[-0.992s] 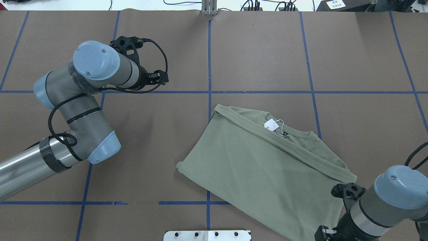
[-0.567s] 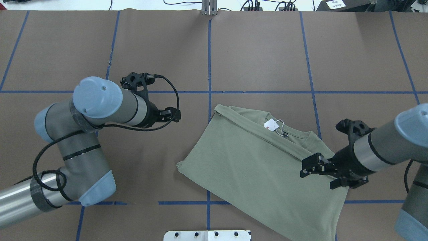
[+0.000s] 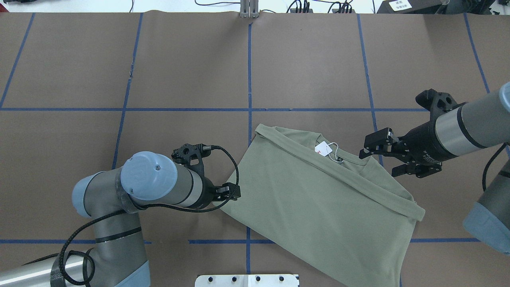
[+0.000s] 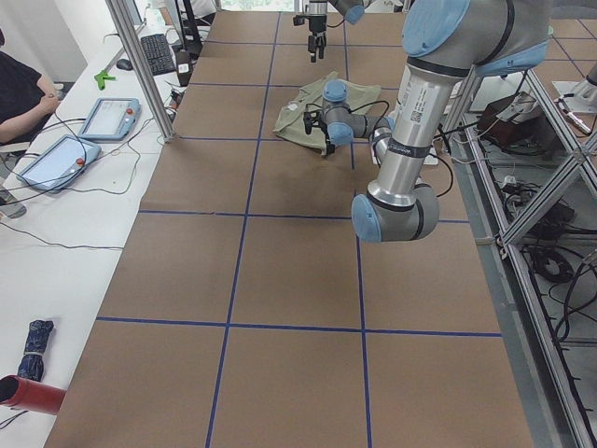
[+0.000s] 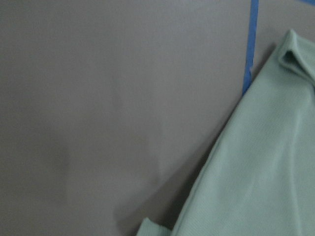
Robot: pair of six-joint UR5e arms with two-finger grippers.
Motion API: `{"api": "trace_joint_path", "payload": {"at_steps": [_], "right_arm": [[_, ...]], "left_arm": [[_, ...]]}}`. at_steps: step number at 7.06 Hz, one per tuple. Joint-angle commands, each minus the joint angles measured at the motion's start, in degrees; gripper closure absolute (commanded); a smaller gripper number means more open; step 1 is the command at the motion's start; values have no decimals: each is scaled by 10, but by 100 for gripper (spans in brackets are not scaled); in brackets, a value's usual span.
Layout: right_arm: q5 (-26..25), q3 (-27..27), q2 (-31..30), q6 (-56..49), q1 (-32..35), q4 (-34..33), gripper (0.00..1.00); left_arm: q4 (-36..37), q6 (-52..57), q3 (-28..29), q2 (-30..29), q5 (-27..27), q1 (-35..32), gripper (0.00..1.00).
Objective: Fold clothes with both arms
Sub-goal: 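Release the shirt with the right gripper while the left gripper moves to its edge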
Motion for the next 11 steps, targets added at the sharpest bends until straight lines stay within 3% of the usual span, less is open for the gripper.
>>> {"api": "trace_joint_path", "payload": {"at_steps": [1, 3, 4, 7, 9, 10, 11], "right_arm": [[1, -6, 7, -1, 6, 1, 0], [2, -5, 7, 0, 6, 1, 0], [2, -5, 6, 0, 7, 1, 0], [2, -10, 5, 0, 10, 0, 0], [4, -10, 6, 0, 14, 0, 0], [4, -10, 6, 0, 15, 1, 0], [4, -9, 6, 0, 15, 1, 0]], "left_arm": [[0, -2, 7, -1, 0, 8, 1], [0, -2, 20, -4, 1, 8, 4], [0, -2, 24, -10, 5, 8, 11], [-5, -1, 30, -11, 6, 8, 56], [-10, 1, 34, -11, 8, 4, 62], [-10, 0, 33, -11, 18, 4, 84], [-10, 0, 33, -11, 26, 3, 100]]}}
